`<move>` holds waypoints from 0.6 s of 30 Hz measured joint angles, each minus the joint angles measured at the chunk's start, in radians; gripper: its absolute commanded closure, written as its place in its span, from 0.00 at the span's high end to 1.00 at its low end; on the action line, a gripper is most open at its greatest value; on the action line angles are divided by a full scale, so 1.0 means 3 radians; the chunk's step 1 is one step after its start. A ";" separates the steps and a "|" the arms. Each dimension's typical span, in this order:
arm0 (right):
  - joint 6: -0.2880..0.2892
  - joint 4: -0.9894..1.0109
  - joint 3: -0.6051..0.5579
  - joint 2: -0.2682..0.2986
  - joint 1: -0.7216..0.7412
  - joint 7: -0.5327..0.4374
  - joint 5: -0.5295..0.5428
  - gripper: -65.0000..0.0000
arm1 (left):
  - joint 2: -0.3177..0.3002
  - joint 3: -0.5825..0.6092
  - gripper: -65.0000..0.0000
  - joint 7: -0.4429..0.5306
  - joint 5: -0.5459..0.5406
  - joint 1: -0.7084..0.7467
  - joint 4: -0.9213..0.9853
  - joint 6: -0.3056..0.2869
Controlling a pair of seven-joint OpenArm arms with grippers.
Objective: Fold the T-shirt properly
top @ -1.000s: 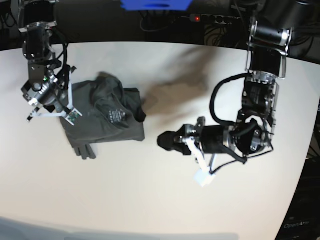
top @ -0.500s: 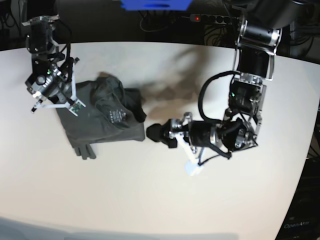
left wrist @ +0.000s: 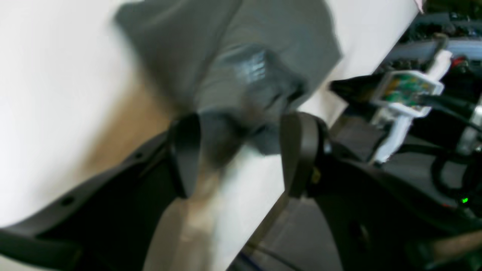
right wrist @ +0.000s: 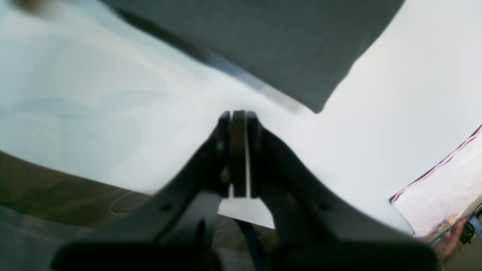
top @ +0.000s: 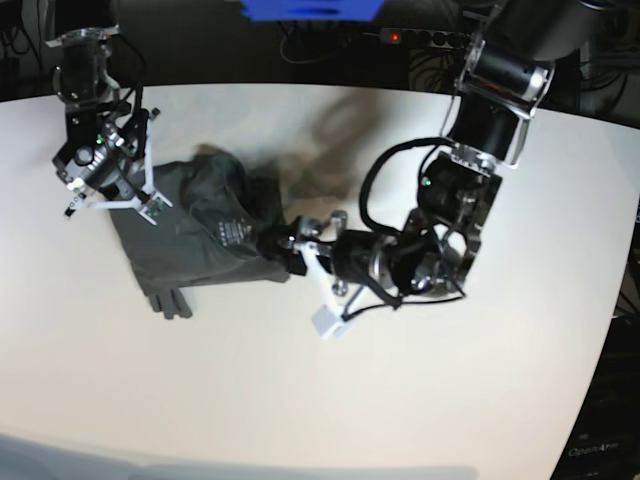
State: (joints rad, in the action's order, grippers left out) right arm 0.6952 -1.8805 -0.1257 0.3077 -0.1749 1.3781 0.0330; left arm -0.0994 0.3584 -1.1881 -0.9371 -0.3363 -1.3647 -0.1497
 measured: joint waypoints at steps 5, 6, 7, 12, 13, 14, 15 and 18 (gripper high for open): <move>0.0000 0.0001 0.0000 0.0000 0.0000 -0.0003 -0.0003 0.00 | -0.0018 0.0033 0.51 0.0125 0.0031 -0.0038 0.0303 0.0009; 0.0000 0.0001 0.0000 0.0000 0.0000 -0.0004 -0.0001 0.00 | -0.0041 0.0020 0.51 0.0164 0.0036 -0.0041 0.0317 0.0011; 0.0000 0.0001 0.0000 0.0000 0.0000 -0.0005 0.0000 0.00 | -0.0051 0.0013 0.51 0.0172 0.0046 -0.0045 0.0320 0.0014; 0.0000 0.0001 0.0000 0.0000 0.0000 -0.0004 -0.0001 0.00 | -0.0056 0.0015 0.51 0.0173 0.0022 -0.0061 0.0320 0.0011; 0.0000 0.0001 0.0000 0.0000 0.0000 -0.0004 -0.0001 0.00 | -0.0055 0.0015 0.51 0.0173 0.0022 -0.0074 0.0328 0.0010; 0.0000 0.0001 0.0000 -0.0001 0.0000 -0.0004 -0.0001 0.00 | -0.0056 0.0027 0.51 0.0172 0.0023 -0.0100 0.0336 0.0011; 0.0000 0.0001 0.0000 -0.0003 0.0000 -0.0005 0.0000 0.00 | -0.0055 0.0027 0.51 0.0178 0.0020 -0.0121 0.0336 0.0011; 0.0000 0.0001 -0.0003 -0.0057 0.0009 -0.0010 0.0001 0.00 | -0.0056 0.0022 0.51 0.0187 0.0019 -0.0158 0.0336 0.0011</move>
State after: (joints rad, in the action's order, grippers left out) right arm 0.6952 -1.8801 -0.1265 0.2905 -0.1722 1.3750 0.0334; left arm -0.1162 0.3649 -1.1320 -0.9314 -0.3836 -1.2640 -0.1463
